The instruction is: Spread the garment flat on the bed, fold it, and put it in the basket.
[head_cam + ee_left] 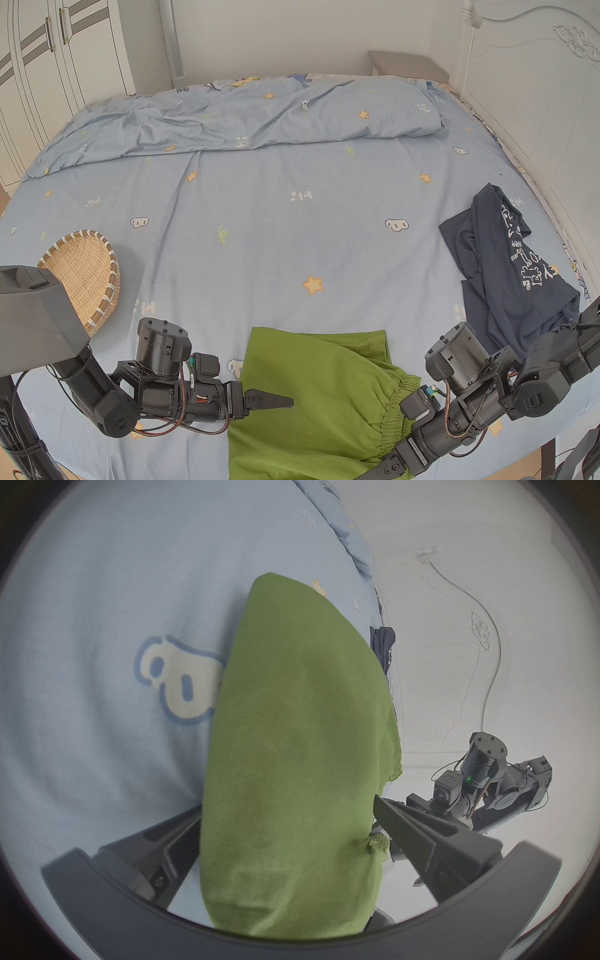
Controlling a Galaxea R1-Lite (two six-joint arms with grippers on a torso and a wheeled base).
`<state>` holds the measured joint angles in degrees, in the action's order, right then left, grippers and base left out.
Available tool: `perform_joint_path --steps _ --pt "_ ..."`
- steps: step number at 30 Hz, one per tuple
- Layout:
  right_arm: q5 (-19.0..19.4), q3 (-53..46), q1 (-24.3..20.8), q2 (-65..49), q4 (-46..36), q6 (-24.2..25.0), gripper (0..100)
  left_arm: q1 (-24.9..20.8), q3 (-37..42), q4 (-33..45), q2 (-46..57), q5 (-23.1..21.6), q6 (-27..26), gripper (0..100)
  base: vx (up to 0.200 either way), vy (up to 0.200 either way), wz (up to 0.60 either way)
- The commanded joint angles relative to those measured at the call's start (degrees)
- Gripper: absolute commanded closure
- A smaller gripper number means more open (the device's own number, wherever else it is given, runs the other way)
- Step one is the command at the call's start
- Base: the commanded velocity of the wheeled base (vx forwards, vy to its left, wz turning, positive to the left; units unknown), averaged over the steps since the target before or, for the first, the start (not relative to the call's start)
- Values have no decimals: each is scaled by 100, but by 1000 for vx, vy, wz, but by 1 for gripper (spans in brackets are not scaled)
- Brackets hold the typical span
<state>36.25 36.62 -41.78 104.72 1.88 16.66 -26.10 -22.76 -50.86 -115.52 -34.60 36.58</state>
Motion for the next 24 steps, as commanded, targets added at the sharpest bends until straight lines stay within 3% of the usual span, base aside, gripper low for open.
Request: perform_joint_path --steps 1,9,20,21,24 --pt "-4 -138 47 163 32 -14 0 -88 -9 32 -111 -3 33 0 0 0 0" --pt "4 -278 425 304 58 -436 0 -211 -36 32 -120 -21 33 0 0 0 0" --pt "48 -489 688 225 507 -418 0 -431 -246 23 -296 32 42 0 0 0 0" --pt "48 -489 688 225 515 -418 0 -431 -246 23 -296 32 42 100 0 0 0" --pt "48 -498 706 128 621 -383 0 -457 -220 23 -287 32 33 100 0 0 0"
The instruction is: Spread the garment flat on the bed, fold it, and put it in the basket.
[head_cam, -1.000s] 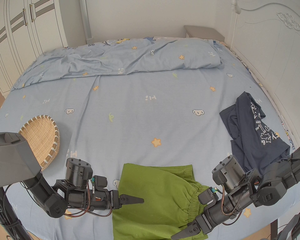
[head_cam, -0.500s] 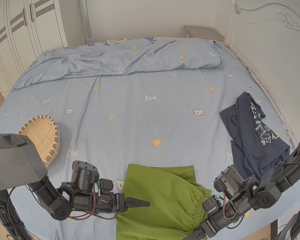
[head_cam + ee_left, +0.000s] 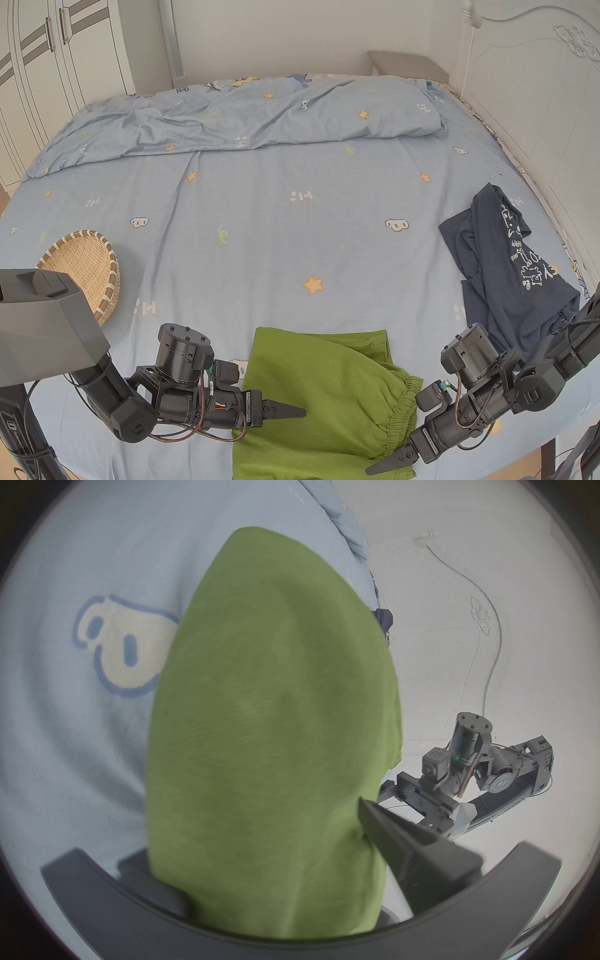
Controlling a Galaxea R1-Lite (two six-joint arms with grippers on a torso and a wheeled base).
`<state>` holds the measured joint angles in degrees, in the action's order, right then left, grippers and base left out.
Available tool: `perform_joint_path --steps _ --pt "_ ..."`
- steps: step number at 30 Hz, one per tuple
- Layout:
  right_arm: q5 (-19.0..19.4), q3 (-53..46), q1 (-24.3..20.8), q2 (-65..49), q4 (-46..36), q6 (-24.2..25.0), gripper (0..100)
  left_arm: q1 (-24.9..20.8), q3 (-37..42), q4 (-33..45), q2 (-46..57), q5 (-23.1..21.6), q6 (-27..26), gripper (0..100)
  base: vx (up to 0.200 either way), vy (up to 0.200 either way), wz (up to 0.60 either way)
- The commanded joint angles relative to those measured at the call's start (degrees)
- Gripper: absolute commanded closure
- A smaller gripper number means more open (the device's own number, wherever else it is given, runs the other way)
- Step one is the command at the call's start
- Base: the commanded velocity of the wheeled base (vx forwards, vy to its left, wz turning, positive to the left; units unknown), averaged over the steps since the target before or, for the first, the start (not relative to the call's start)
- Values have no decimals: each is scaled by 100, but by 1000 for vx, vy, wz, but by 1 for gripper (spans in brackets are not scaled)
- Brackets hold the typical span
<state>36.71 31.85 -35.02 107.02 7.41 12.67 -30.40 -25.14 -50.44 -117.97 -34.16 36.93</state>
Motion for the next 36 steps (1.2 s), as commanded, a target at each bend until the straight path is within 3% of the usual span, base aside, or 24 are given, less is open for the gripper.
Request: perform_joint_path --steps 1,7,11,16,19,22,23,24,25,30,36 --pt "3 -21 31 -120 76 25 0 -27 9 -18 -42 -12 -1 100 0 0 0" --pt "21 31 294 -1113 384 104 0 -45 44 35 2 -100 8 100 0 0 0" --pt "65 541 1006 -1693 463 474 0 -71 62 131 353 -188 16 100 0 0 0" --pt "56 1156 1437 -1975 182 834 0 -18 -141 711 969 -179 60 100 0 0 0" --pt "56 1895 1727 -2054 -548 843 0 158 -1134 2214 1575 -170 52 100 0 0 0" --pt "47 2220 1850 -2036 -697 896 0 386 -2259 3761 1900 -170 8 100 0 0 0" --pt "47 2220 1850 -2036 -680 896 0 404 -2311 3823 1918 -170 8 100 0 0 0" --pt "47 2220 1876 -2054 -680 896 0 527 -2936 4746 2006 -188 -89 100 0 0 0" --pt "47 2211 1876 -2054 -680 896 0 571 -3226 5124 1988 -188 -221 100 0 0 0" --pt "47 2141 1859 -2019 -706 887 0 975 -3981 6126 1962 -205 -977 100 0 0 0" --pt "38 2176 1824 -2019 -680 896 0 1195 -4544 6785 1856 -214 -1117 100 0 67 0"
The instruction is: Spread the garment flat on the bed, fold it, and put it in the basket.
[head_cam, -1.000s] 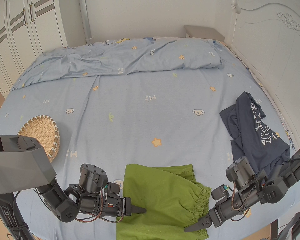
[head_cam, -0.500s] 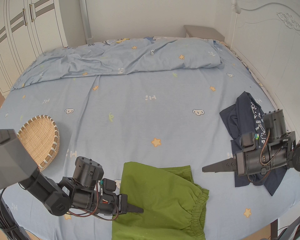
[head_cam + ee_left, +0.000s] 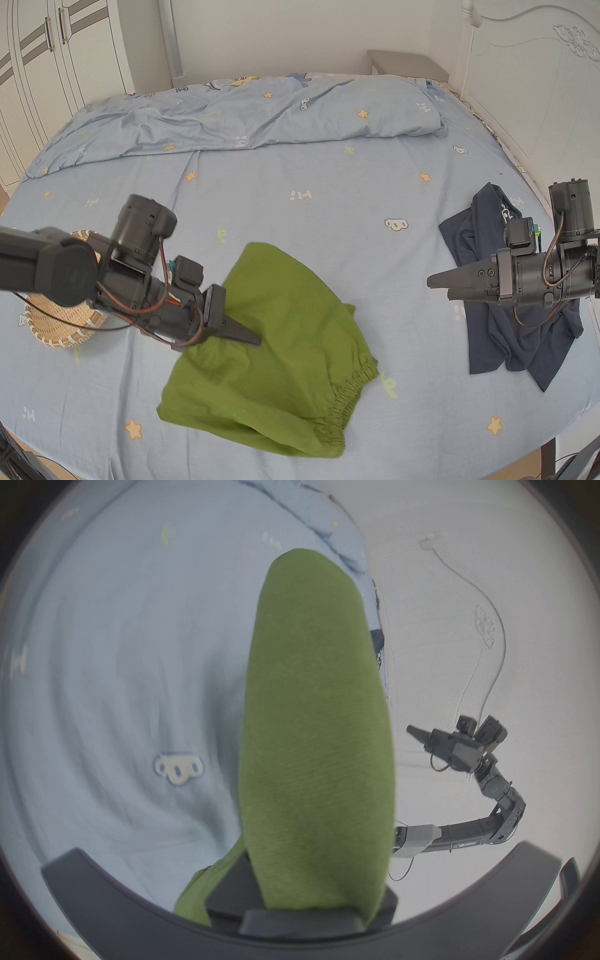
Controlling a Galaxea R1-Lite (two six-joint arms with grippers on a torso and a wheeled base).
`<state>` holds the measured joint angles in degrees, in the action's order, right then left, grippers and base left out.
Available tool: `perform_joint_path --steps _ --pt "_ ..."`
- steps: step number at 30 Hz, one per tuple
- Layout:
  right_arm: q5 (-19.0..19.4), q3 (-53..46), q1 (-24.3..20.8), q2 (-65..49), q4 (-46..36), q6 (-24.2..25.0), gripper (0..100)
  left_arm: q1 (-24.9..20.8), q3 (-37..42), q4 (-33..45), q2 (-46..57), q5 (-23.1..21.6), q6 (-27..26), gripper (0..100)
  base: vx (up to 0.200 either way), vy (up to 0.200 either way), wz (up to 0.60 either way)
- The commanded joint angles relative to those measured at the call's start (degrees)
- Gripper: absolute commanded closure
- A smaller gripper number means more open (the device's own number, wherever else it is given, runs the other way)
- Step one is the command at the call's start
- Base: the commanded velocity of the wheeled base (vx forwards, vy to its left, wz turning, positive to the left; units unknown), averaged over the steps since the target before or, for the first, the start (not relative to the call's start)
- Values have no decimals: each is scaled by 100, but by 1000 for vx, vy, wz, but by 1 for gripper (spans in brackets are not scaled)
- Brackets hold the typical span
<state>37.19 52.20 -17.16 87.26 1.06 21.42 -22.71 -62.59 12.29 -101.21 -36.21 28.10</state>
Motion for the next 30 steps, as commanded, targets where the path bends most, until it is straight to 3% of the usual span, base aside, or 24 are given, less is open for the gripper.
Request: perform_joint_path --steps 1,5,30 --pt "-10 141 29 -42 -45 20 0 425 -817 538 180 -9 -235 100 0 200 0" --pt "-10 133 20 -78 -45 20 0 452 -1019 933 224 0 -287 100 0 200 0" --pt "-46 150 29 -139 -45 29 0 364 -957 1004 286 43 -296 100 0 200 0"
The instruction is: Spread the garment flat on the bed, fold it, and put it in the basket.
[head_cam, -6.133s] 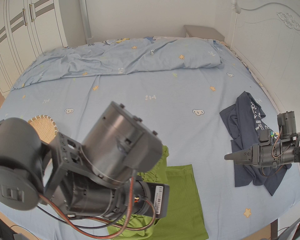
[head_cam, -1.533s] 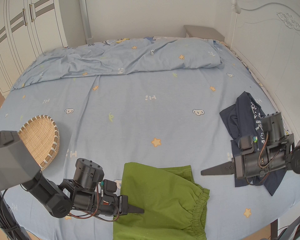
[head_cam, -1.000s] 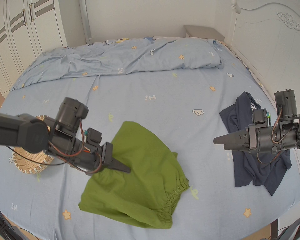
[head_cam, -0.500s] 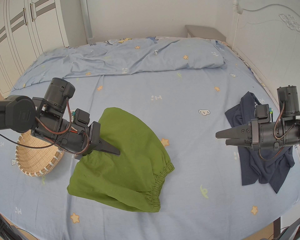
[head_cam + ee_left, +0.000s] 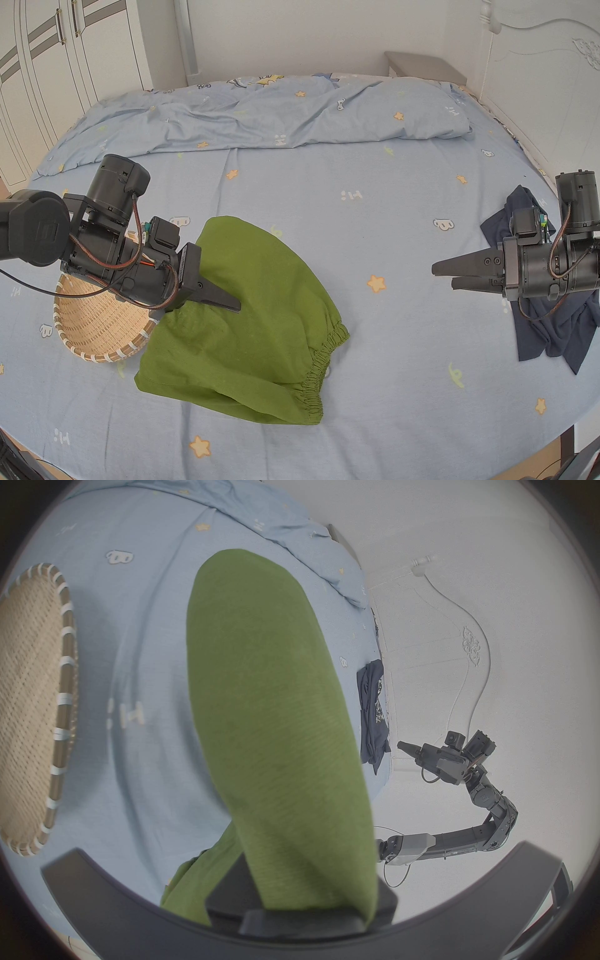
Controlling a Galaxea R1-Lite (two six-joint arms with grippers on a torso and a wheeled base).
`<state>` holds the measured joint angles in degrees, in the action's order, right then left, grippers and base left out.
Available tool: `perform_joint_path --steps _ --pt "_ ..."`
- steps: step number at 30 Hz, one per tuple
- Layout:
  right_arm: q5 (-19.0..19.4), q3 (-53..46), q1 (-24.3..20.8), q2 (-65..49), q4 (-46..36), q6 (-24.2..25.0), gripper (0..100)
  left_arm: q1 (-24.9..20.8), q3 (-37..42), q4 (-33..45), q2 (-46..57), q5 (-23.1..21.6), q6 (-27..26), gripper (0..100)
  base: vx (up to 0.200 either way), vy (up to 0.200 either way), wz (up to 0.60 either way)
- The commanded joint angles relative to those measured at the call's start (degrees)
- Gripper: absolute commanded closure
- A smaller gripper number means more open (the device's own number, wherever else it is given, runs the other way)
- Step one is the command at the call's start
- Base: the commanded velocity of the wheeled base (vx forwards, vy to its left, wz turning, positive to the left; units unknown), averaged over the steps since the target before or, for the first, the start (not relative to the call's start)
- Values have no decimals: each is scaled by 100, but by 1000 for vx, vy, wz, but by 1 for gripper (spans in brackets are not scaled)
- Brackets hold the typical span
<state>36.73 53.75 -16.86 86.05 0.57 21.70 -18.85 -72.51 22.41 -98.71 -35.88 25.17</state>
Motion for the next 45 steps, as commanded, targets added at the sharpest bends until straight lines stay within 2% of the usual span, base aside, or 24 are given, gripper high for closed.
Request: perform_joint_path --steps 1,8,15,21,26,27,28,30,36,39,45 --pt "1 -5 -2 -36 4 1 0 -23 53 1 62 11 -4 100 0 200 0" --pt "1 -5 -2 -71 4 1 0 -119 105 1 194 28 -21 100 0 0 0" --pt "1 -5 -2 -80 -13 1 0 -286 281 -17 651 81 -285 100 0 0 0" --pt "1 -14 16 -106 -13 1 0 -198 132 -131 994 116 -584 100 0 0 0" --pt "1 -22 -2 -115 4 10 0 505 132 -650 1187 116 -698 100 0 0 0" --pt "1 -22 -2 -115 4 10 0 531 132 -676 1187 116 -698 100 0 0 0" --pt "1 -31 -10 -115 4 1 0 892 167 -1010 1187 116 -689 100 0 0 0" --pt "1 -31 -10 -115 -13 10 0 1322 211 -1362 1152 98 -672 100 0 0 0" --pt "1 -40 -45 -106 4 71 0 2350 264 -2135 1108 37 -408 100 0 0 0" --pt "1 -57 -89 -115 -22 71 0 2623 290 -2276 950 2 -320 100 0 0 0" --pt "-8 -66 -204 -124 -49 71 0 2676 642 -2285 844 98 -144 100 0 0 0"
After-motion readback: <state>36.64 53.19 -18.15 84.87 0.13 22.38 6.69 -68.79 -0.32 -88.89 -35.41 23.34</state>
